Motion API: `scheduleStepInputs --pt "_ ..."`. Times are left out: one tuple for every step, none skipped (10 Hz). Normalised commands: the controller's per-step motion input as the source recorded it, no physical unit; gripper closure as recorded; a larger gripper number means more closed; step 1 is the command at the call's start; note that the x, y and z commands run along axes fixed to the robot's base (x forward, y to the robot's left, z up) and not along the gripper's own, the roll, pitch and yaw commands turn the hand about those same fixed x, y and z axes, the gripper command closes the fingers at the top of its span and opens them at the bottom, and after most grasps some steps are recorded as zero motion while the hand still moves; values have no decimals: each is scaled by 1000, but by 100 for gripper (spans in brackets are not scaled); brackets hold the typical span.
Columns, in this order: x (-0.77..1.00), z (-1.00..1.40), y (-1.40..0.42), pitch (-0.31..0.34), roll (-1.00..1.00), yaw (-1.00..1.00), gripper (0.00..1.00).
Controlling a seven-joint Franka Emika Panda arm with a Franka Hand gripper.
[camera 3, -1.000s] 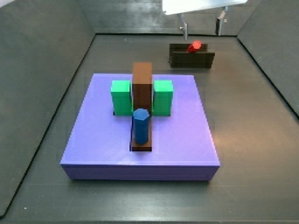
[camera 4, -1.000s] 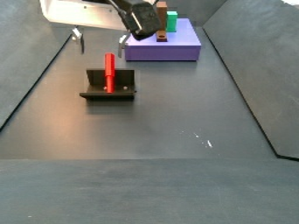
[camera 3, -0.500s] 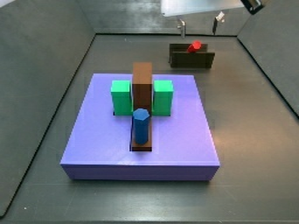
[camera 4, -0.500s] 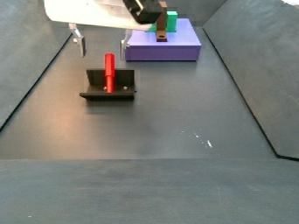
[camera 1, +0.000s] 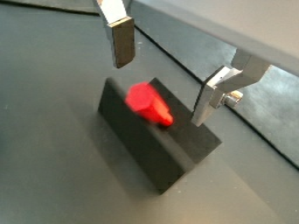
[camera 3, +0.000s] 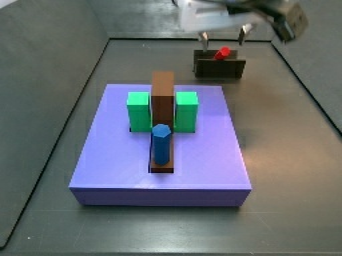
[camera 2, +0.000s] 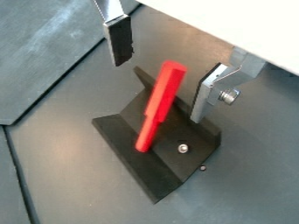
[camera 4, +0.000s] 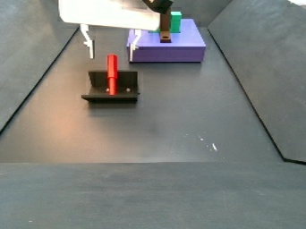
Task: Pick up the red object. Move up. Place the red object on the fixture. Regrasp the red object. Move to above the board. Insert the red object.
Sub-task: Regrasp the red object.
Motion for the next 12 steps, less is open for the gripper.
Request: scheduleStepInputs --pt "60 -297 -246 3 997 220 0" --pt "111 -269 -177 46 1000 166 0" --pt "171 -171 -34 123 1000 31 0" --pt "186 -171 -11 166 1000 0 0" --pt "66 -189 -6 134 1000 3 0" --pt "6 -189 -17 111 1000 80 0" --pt "0 -91 -89 23 1000 300 0" --pt "0 -126 -100 0 1000 343 0" --pt "43 -177 0 0 466 111 0" --pt "66 -183 0 0 331 83 0" --pt "43 -274 0 0 283 89 0" --pt "14 -303 -20 0 169 77 0"
